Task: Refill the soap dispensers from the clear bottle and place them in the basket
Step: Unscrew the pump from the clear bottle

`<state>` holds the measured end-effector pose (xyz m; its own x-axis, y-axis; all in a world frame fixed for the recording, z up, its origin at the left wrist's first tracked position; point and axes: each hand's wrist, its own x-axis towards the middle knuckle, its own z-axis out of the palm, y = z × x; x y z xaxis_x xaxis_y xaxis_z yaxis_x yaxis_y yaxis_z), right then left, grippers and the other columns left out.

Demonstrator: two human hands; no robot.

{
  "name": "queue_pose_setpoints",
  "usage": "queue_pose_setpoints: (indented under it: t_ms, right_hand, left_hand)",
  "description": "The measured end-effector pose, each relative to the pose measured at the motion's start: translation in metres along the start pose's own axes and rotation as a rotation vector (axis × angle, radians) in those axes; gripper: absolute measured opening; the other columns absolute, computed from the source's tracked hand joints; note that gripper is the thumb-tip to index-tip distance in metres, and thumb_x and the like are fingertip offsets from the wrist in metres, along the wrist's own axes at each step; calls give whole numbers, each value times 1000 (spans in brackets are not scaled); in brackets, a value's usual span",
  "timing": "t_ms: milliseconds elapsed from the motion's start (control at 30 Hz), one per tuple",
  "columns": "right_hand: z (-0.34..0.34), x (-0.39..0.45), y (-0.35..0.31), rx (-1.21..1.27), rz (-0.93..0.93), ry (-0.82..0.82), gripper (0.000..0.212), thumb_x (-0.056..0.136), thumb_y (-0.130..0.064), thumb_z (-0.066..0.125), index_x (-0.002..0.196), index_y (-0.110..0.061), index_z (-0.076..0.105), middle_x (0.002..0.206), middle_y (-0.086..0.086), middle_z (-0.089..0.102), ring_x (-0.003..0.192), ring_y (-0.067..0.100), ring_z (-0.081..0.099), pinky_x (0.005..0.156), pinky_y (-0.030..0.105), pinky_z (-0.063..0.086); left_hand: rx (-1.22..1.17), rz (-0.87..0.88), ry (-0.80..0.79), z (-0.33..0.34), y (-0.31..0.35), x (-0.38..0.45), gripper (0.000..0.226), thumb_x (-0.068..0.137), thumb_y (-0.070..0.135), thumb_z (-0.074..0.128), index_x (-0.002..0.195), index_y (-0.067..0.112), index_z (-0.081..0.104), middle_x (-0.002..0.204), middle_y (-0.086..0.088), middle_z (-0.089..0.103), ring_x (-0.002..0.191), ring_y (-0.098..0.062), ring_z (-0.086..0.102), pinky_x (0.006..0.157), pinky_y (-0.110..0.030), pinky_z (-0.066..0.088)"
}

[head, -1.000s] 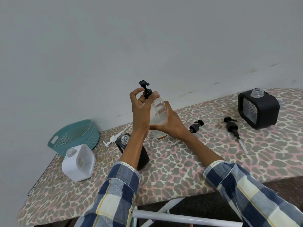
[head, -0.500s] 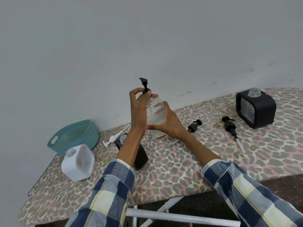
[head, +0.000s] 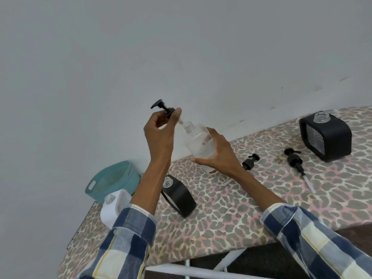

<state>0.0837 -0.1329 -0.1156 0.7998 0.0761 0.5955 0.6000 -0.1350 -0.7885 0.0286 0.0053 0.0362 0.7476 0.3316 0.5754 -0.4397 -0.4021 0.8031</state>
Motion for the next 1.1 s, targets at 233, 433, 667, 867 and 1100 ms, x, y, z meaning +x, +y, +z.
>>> queue_pose_setpoints:
  t_ms: [233, 433, 667, 867, 1100]
  right_hand:
    - [-2, -2, 4, -12, 15, 7, 109, 66, -57, 98, 157, -40, 41, 124, -11, 60, 116, 7, 53, 96, 27, 48]
    - [0, -4, 8, -91, 5, -15, 110, 63, -63, 94, 156, -38, 41, 119, -13, 57, 111, 10, 53, 97, 38, 51]
    - [-1, -5, 9, -95, 14, -3, 109, 63, -58, 98, 155, -36, 42, 116, -13, 58, 109, 12, 53, 98, 41, 52]
    - [-2, -5, 7, -81, 27, 12, 109, 64, -53, 99, 156, -33, 44, 117, -10, 59, 110, 12, 53, 96, 34, 48]
    - [-1, -5, 9, -87, 36, 8, 108, 64, -56, 98, 154, -34, 44, 118, -11, 61, 113, 15, 56, 98, 38, 50]
  left_hand:
    - [-99, -81, 162, -29, 8, 12, 36, 103, 38, 70, 126, 10, 72, 97, 5, 69, 86, -2, 64, 84, -24, 57]
    - [-133, -148, 212, -37, 0, 1, 34, 97, 41, 78, 116, 13, 75, 103, 7, 74, 93, -1, 66, 92, -29, 57]
    - [-362, -281, 328, -41, 4, 4, 50, 96, 35, 80, 134, 14, 56, 96, 6, 74, 85, -6, 68, 78, -22, 55]
    - [-402, -353, 164, -49, -1, 9, 32, 93, 37, 82, 120, 21, 78, 105, 18, 78, 118, -6, 64, 96, -28, 50]
    - [-327, -302, 205, -52, -14, 11, 25, 92, 34, 83, 110, 16, 82, 91, 12, 73, 95, -5, 64, 86, -23, 52]
